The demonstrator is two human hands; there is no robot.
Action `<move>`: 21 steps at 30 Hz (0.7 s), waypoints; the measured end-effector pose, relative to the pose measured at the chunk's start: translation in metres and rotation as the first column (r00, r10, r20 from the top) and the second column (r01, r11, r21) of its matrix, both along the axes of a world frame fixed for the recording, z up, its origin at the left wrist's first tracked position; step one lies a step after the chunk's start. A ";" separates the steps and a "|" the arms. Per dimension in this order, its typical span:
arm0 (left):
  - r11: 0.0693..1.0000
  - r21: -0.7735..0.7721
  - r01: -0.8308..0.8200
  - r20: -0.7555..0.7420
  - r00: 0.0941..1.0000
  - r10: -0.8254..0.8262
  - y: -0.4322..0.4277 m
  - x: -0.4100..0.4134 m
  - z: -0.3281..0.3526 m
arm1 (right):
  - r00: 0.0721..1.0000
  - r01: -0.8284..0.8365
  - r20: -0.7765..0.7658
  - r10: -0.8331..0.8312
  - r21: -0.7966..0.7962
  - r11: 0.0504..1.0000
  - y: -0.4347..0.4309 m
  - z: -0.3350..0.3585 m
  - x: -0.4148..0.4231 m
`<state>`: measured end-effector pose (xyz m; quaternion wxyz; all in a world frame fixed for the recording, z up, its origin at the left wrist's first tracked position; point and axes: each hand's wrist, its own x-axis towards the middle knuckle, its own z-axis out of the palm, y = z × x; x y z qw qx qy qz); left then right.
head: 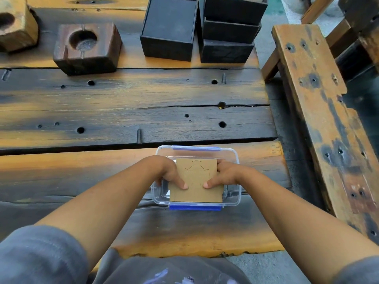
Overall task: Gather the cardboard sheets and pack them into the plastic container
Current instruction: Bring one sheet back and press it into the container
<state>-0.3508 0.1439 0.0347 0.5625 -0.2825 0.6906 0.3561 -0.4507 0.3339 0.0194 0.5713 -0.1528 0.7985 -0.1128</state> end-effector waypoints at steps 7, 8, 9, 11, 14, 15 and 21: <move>0.978 -0.201 -0.058 -0.229 0.973 0.011 0.012 0.012 -0.003 | 0.988 0.136 -0.062 -0.138 -0.034 0.990 -0.002 0.002 0.013; 0.973 -0.213 -0.091 -0.263 0.964 0.033 0.014 0.014 -0.005 | 0.985 0.139 -0.098 -0.142 -0.039 0.990 -0.003 0.003 0.016; 0.968 -0.217 -0.123 -0.288 0.956 0.057 0.015 0.016 -0.006 | 0.979 0.141 -0.144 -0.143 -0.028 0.990 -0.004 0.004 0.019; 0.966 -0.207 -0.154 -0.300 0.950 0.087 0.017 0.020 -0.006 | 0.966 0.150 -0.212 -0.149 -0.009 0.989 -0.004 0.006 0.026; 0.976 -0.113 -0.185 -0.274 0.950 0.148 0.015 0.025 -0.008 | 0.964 0.233 -0.122 -0.237 -0.044 0.971 0.003 0.004 0.031; 0.979 -0.080 -0.189 -0.262 0.951 0.162 0.013 0.025 -0.007 | 0.961 0.264 -0.072 -0.268 -0.051 0.963 0.006 0.004 0.030; 0.992 -0.064 -0.105 -0.258 0.962 0.085 0.007 0.024 -0.007 | 0.975 0.219 -0.011 -0.220 -0.042 0.975 0.009 0.007 0.033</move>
